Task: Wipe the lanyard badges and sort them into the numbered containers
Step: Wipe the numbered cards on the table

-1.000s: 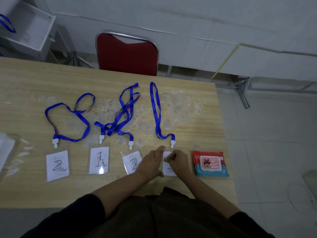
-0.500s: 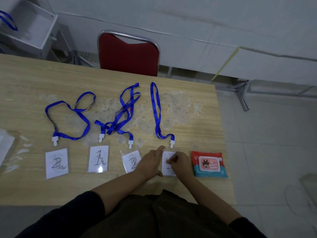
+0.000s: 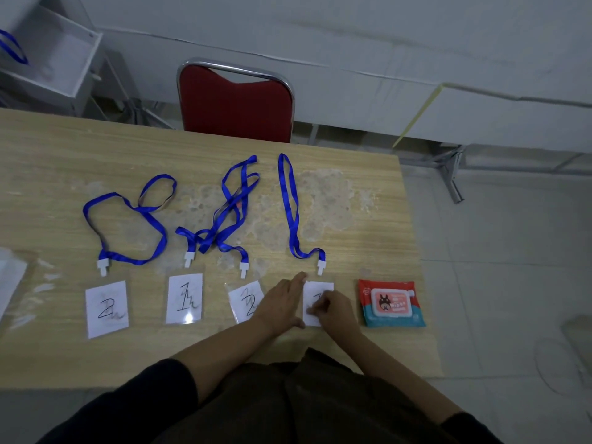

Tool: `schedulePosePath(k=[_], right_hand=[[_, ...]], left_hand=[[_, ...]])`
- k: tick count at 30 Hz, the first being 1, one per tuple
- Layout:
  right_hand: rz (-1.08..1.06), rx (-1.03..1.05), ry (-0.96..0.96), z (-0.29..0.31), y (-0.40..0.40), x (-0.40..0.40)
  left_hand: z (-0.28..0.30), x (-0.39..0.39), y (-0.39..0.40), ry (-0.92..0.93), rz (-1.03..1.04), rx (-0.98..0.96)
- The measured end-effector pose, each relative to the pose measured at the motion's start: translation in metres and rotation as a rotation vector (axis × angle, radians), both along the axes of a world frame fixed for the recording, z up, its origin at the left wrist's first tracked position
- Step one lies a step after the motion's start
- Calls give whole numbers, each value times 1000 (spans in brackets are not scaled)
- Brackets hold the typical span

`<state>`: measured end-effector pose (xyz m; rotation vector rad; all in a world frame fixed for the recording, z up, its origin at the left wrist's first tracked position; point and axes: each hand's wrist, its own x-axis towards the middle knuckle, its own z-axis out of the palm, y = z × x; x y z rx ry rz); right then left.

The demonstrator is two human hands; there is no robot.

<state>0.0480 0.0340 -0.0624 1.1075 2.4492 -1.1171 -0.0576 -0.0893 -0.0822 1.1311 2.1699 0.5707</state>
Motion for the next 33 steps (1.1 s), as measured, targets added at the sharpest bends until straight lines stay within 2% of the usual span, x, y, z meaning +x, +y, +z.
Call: schedulePosePath(k=[2,6,11,15,20,24,26,30,33], right_hand=[[23,-17,-2,-3,1,10],[-166,20,40,-2,19,13],[28,3,-1,-5,5,27],[-182,3,33,-5,20,25],[-24,12,13,-11,4,33],[-216,12,50,-7,26,11],[-230,58,71,-7,25,2],[0,55,-13,-14,9,0],[-149,45,47,-11,28,-10]], left_hand=[[0,-1,0,-24,8,2],[1,-2,-2,-36,14,-2],[1,-2,-1,-8,-11,5],[1,-2,-1,-13,-10,9],[0,-2,-1,-5,-10,18],[1,-1,-1,10,-8,36],[0,-1,-1,9,-4,33],[-2,-1,0,28,-10,29],[-2,-1,0,25,-16,17]])
